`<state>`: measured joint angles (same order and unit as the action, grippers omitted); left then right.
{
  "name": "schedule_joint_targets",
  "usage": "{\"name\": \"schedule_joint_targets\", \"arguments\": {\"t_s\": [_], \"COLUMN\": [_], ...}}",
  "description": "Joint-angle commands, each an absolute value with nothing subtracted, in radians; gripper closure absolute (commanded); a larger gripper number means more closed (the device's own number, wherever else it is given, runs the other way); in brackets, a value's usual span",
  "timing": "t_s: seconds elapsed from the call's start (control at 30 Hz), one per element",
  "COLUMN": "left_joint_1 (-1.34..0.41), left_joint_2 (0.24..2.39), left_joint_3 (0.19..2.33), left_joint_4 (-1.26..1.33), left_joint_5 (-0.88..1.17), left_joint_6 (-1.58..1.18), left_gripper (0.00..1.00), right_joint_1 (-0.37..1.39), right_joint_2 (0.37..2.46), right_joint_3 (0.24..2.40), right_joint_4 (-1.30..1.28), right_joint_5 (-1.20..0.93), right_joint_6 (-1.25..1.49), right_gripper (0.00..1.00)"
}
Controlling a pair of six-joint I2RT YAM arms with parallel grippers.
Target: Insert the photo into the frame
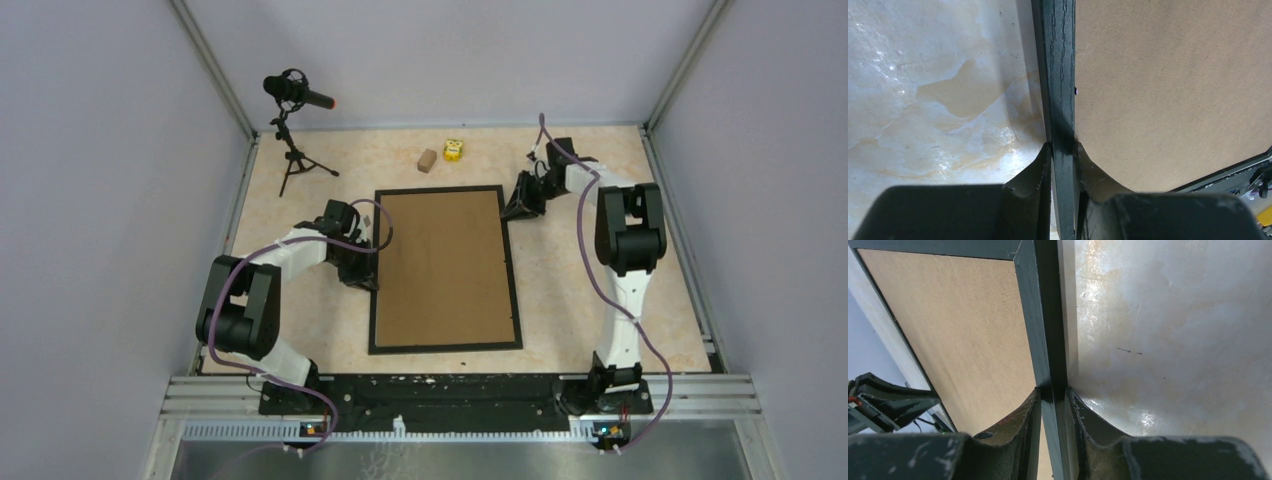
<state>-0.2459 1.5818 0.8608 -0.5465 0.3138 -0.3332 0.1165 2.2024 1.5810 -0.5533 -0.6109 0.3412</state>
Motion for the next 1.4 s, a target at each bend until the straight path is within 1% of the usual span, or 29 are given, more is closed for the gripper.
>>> {"name": "schedule_joint_targets", "arguments": {"t_s": [0.0, 0.27, 0.57, 0.67, 0.77, 0.93, 1.0, 1.07, 1.1, 1.2, 1.27, 1.37], "left_joint_1": [-0.268, -0.269, -0.269, -0.271, -0.274, -0.277, -0.278, -0.281, -0.282, -0.285, -0.285, -0.285], "left_joint_2": [1.620, 1.617, 1.611, 1.605, 1.605, 1.591, 1.587, 1.584, 1.581, 1.566, 1.544, 1.495], "left_joint_3": [0.819, 0.819, 0.818, 0.817, 0.817, 0.816, 0.815, 0.815, 0.815, 0.818, 0.821, 0.833], "left_joint_4": [-0.522, -0.521, -0.522, -0.520, -0.519, -0.520, -0.521, -0.521, -0.521, -0.524, -0.528, -0.533], "left_joint_5": [0.319, 0.323, 0.325, 0.325, 0.328, 0.322, 0.319, 0.315, 0.313, 0.297, 0.277, 0.245], "left_joint_6": [-0.312, -0.311, -0.310, -0.310, -0.310, -0.310, -0.310, -0.310, -0.309, -0.311, -0.311, -0.310], "left_gripper": [1.00, 1.00, 1.00, 1.00, 1.00, 1.00, 1.00, 1.00, 1.00, 1.00, 1.00, 1.00], "right_joint_1": [0.148, 0.205, 0.312, 0.352, 0.386, 0.455, 0.466, 0.466, 0.466, 0.464, 0.449, 0.430], "right_joint_2": [2.293, 2.343, 2.516, 2.551, 2.614, 2.725, 2.767, 2.782, 2.781, 2.737, 2.656, 2.459], "right_joint_3": [1.573, 1.650, 1.866, 1.938, 2.057, 2.290, 2.362, 2.400, 2.413, 2.454, 2.437, 2.272], "right_joint_4": [-0.610, -0.690, -0.913, -0.953, -1.028, -1.138, -1.162, -1.159, -1.152, -1.135, -1.101, -0.991], "right_joint_5": [-0.345, -0.174, 0.103, 0.158, 0.184, 0.237, 0.206, 0.128, 0.103, 0.032, -0.042, -0.081], "right_joint_6": [0.296, 0.296, 0.347, 0.340, 0.319, 0.236, 0.201, 0.181, 0.171, 0.150, 0.162, 0.205], "right_gripper": [0.77, 0.77, 0.78, 0.77, 0.72, 0.60, 0.57, 0.53, 0.50, 0.35, 0.29, 0.22]}}
